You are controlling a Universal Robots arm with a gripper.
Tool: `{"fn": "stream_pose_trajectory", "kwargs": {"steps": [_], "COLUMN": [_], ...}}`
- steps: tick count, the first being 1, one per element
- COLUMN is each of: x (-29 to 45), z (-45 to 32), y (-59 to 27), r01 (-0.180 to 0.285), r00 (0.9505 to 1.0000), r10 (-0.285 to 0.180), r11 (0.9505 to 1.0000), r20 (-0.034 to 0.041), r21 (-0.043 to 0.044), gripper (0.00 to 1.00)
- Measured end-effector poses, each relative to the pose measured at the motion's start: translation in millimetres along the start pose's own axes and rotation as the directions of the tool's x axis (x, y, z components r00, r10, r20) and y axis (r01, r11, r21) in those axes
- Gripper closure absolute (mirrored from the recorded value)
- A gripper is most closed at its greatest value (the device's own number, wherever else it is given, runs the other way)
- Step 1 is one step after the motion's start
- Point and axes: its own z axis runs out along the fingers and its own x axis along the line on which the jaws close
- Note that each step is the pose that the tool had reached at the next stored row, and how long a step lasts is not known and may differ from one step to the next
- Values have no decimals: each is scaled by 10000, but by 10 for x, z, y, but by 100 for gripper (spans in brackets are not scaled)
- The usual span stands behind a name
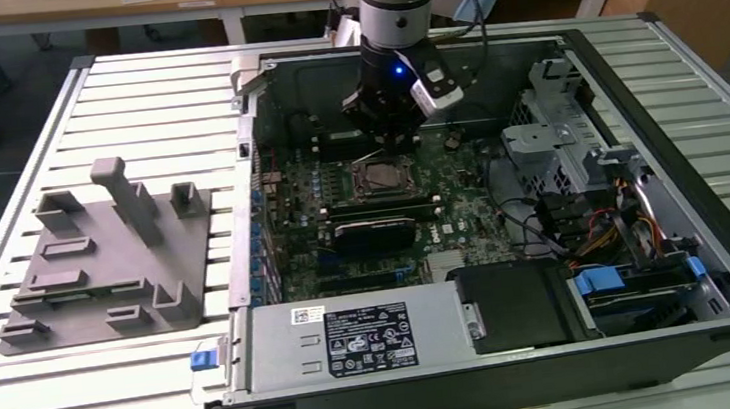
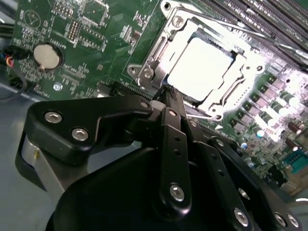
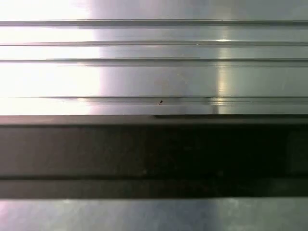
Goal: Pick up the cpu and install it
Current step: 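Install the first cpu locking lever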
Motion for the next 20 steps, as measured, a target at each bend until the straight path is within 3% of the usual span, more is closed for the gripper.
{"fn": "stream_pose_trajectory", "kwargs": {"steps": [6, 14, 20], "x": [11, 109, 117], "z": [-69, -77, -62], "y": [0, -2, -1], "r01": [1, 13, 312], "r00": [10000, 10000, 9995], "r10": [-1, -13, -312], "r11": [9999, 9997, 9993], "r20": [-2, 9, 17], "r21": [-161, -226, -227], "gripper": [89, 89, 89]}}
